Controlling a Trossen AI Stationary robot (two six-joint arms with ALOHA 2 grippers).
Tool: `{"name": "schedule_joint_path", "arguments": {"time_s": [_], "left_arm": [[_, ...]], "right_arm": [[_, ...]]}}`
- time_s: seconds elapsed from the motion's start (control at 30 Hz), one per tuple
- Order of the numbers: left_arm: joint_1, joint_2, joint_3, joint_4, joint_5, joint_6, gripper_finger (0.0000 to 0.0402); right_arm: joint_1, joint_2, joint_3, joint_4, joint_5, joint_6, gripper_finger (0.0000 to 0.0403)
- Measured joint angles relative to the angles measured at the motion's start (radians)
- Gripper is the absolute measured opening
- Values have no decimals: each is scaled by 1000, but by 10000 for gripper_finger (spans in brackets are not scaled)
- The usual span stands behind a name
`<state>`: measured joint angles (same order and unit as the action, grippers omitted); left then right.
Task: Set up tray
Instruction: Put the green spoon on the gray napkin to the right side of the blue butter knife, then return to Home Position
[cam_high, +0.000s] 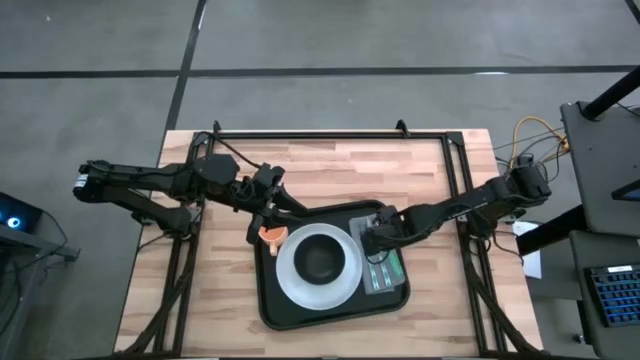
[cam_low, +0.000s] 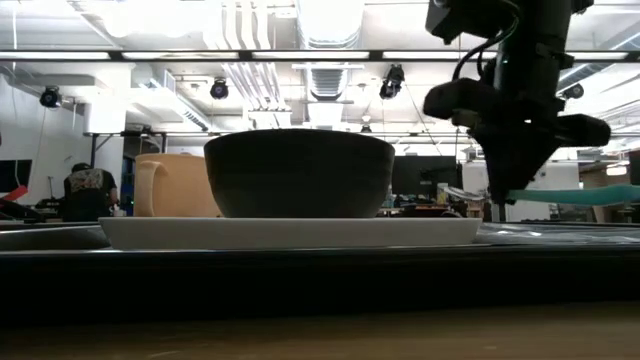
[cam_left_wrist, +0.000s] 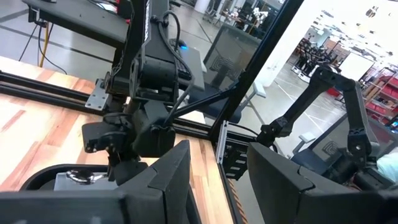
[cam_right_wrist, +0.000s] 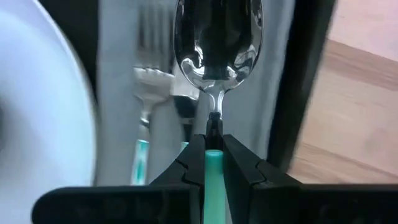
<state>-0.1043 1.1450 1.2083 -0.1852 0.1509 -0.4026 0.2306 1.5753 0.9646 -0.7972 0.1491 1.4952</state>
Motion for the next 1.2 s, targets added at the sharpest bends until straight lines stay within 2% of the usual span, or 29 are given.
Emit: {"name": "schedule_joint_path", "arguments": {"time_s": [0.4, 0.77, 1.0, 1.07, 1.2], "left_arm": [[0, -1, 0, -3, 0, 0, 141], [-2, -2, 0, -7, 5, -3, 141], [-2, -12, 0, -12, 5, 1, 141], [-2, -43, -1, -53, 5, 22, 141], [-2, -185, -23, -95, -3, 42, 141]], "right_arm": [[0, 104, -24, 76, -47, -38, 20], [0, 59, -25, 40, -18, -58, 105], [6, -16, 4, -23, -90, -60, 129], [33, -71, 34, -84, -66, -58, 136], [157, -233, 89, -213, 103, 31, 148]]}}
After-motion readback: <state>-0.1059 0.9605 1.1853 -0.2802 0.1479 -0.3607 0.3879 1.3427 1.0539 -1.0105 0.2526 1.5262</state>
